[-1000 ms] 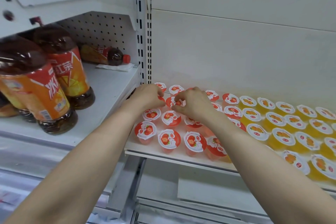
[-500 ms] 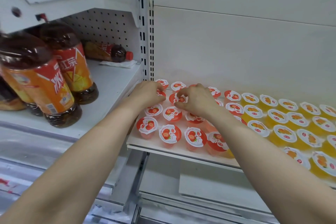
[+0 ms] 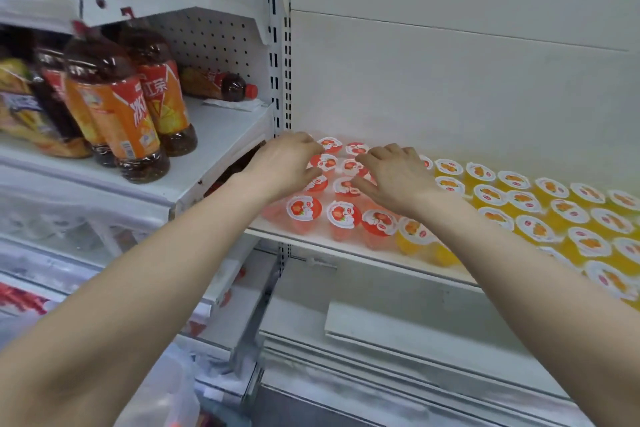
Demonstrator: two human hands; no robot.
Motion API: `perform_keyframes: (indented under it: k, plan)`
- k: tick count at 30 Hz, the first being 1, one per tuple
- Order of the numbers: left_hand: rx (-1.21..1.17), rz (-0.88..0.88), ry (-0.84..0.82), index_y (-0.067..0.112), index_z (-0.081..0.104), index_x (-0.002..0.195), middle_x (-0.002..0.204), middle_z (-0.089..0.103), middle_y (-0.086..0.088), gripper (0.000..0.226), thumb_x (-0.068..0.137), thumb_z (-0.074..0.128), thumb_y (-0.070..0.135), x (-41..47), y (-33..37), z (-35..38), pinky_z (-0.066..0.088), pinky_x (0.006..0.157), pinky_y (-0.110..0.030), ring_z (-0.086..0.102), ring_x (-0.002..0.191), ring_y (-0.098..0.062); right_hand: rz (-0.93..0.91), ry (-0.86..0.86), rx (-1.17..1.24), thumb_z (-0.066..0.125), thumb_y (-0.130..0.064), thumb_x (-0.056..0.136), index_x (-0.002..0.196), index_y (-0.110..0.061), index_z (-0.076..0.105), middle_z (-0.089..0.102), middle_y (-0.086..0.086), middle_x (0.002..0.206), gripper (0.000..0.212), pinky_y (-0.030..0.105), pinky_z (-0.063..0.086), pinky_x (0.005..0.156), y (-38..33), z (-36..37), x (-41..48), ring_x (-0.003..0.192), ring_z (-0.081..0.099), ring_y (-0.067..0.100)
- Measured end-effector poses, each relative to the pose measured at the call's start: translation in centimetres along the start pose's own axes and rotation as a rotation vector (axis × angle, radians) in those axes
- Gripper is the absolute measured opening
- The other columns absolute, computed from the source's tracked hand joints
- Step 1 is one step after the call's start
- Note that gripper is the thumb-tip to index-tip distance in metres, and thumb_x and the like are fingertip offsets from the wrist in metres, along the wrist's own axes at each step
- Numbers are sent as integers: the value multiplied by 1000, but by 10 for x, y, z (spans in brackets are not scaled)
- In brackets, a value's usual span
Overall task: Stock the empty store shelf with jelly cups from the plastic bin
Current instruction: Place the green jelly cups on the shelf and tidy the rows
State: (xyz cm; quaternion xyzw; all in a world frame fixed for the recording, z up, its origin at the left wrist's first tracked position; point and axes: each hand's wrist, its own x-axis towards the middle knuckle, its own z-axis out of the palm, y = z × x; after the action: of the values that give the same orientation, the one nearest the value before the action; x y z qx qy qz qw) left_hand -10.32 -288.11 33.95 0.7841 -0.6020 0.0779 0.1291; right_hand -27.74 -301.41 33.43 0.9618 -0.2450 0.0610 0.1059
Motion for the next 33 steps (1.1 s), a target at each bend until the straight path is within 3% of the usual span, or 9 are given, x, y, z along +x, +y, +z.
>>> perform_keyframes:
  k: [12,21,27,33]
  plan:
    - [87,233,129,20,58,131,130,57,-3,45,92,57,42,-103,28,-38,43,98,-39,50,119,-25,39,65,-129,36,-56,97,136,-22,49,55,4,134,54,43,33,103,-49,-46,-114,125,45,30]
    - [88,378,182,18,59,128,125,59,-7,43,91,57,40,-238,-20,-93,44,96,-41,52,114,-28,57,155,-167,39,-53,97,136,-20,50,58,7,130,53,42,34,99,-183,-98,-195,122,48,31]
    - [94,367,182,15,62,125,122,62,-8,41,92,57,40,-344,-78,-113,42,97,-43,54,111,-31,-8,125,-151,41,-53,95,134,-17,51,58,7,129,54,42,35,97,-290,-106,-225,119,49,32]
    - [47,199,185,13,62,125,121,62,-11,42,93,58,38,-438,-143,-101,43,95,-43,55,109,-34,-114,79,-94,44,-52,94,133,-16,53,61,9,125,53,41,37,94,-370,-88,-219,117,52,32]
